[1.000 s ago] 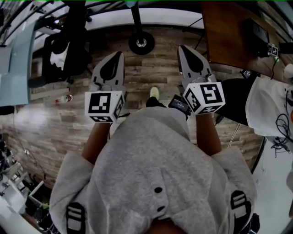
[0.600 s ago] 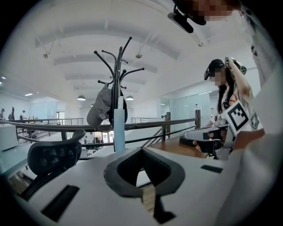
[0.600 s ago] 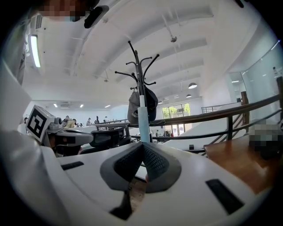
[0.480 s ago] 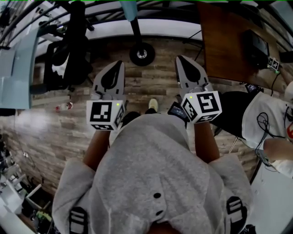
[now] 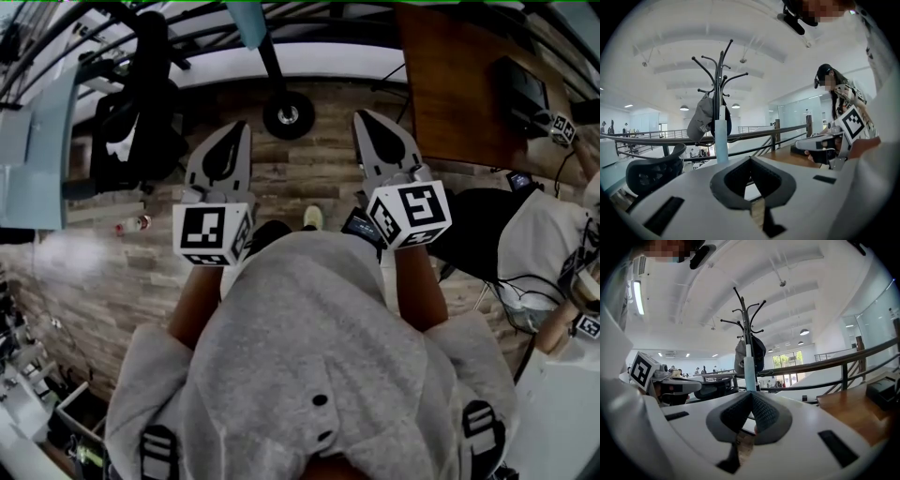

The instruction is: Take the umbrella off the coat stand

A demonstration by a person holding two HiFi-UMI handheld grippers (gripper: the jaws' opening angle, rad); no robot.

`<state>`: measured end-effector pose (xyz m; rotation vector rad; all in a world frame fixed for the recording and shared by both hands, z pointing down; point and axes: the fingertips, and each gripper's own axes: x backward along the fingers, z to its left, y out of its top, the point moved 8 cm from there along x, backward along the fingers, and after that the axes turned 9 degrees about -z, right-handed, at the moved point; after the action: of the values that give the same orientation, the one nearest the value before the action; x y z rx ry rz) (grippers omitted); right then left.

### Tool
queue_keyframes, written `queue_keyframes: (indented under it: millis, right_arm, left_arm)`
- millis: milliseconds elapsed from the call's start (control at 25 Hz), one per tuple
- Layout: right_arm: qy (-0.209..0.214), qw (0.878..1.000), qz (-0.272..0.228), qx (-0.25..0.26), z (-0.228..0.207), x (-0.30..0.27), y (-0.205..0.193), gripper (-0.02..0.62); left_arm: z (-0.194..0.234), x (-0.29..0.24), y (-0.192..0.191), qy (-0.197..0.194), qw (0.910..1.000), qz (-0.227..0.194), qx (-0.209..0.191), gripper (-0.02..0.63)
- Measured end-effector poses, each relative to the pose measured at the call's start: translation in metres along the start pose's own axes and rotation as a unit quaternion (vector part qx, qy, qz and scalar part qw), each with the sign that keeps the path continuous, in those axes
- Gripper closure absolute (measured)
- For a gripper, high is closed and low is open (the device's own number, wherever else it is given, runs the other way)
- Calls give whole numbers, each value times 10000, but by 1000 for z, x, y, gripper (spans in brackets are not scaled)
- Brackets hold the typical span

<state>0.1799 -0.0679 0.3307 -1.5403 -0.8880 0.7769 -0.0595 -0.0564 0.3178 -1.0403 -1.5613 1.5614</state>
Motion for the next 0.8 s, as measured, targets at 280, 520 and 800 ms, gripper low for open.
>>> queue_keyframes:
  millis: [280,520,800]
  right_arm:
    - [71,9999,-88,-6,0,6,5,586]
    - [68,9999,-52,-62,1,15,5,586]
    - [19,9999,-130,-49,0,10,3,586]
  left_arm:
    - [-12,7,5,29,10000,-32,-57,594]
    - [-13,14,7,116,9999,7,-53,594]
    - [-9,9,1,83,10000,-23,16,594]
